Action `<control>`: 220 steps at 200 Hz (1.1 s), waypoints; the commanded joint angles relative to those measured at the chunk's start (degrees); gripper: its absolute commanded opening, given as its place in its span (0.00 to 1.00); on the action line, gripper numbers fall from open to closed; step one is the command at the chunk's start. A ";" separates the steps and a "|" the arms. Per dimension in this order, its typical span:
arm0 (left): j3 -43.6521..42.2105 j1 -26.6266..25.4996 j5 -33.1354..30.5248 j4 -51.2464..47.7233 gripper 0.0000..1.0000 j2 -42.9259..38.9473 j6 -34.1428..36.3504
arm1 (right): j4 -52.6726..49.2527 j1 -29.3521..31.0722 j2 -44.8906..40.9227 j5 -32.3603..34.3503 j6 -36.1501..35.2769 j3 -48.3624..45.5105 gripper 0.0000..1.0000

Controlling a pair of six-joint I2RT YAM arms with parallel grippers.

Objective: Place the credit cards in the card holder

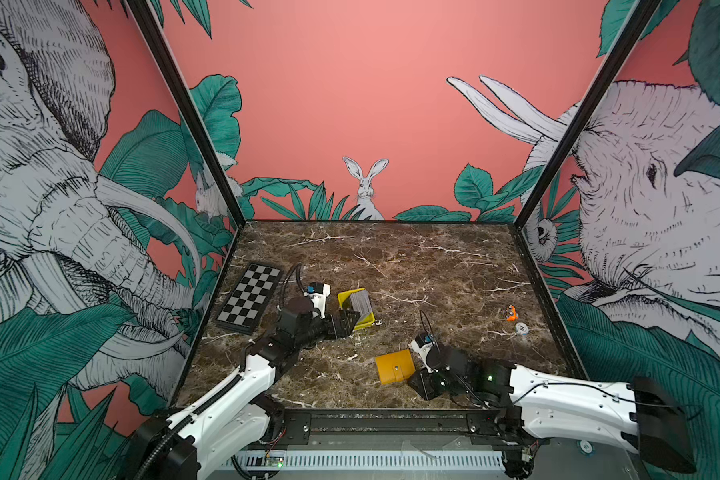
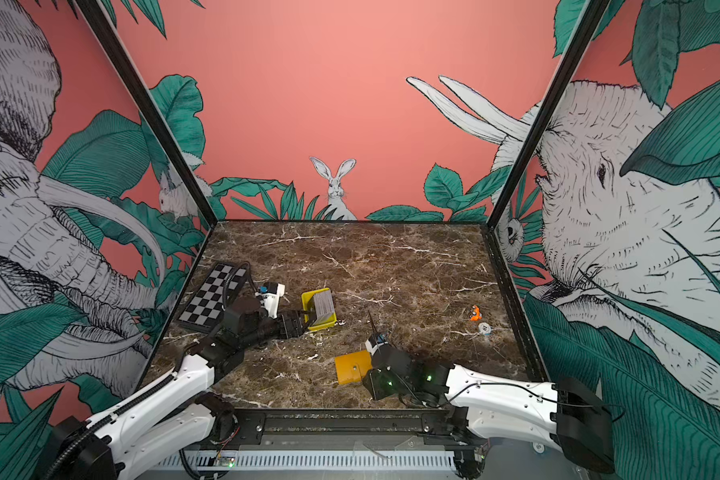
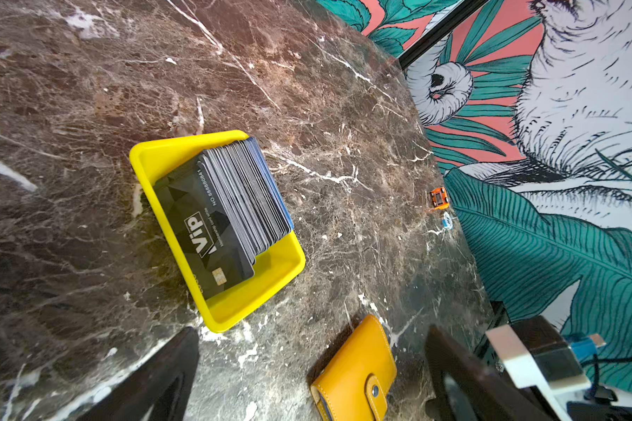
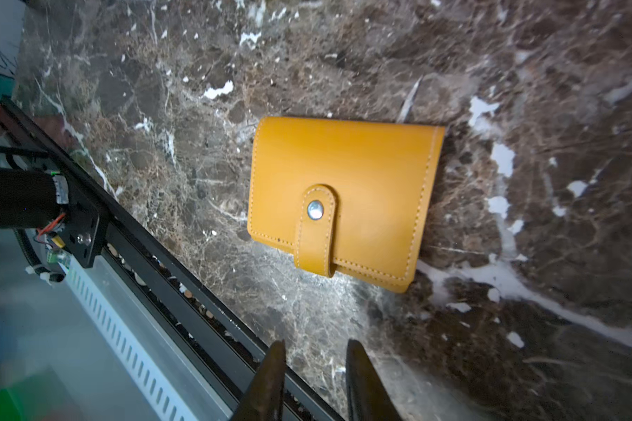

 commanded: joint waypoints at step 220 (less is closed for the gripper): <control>-0.82 -0.55 5.56 2.48 0.96 -1.35 -0.52 | 9.78 -8.89 18.76 10.23 1.53 6.15 0.20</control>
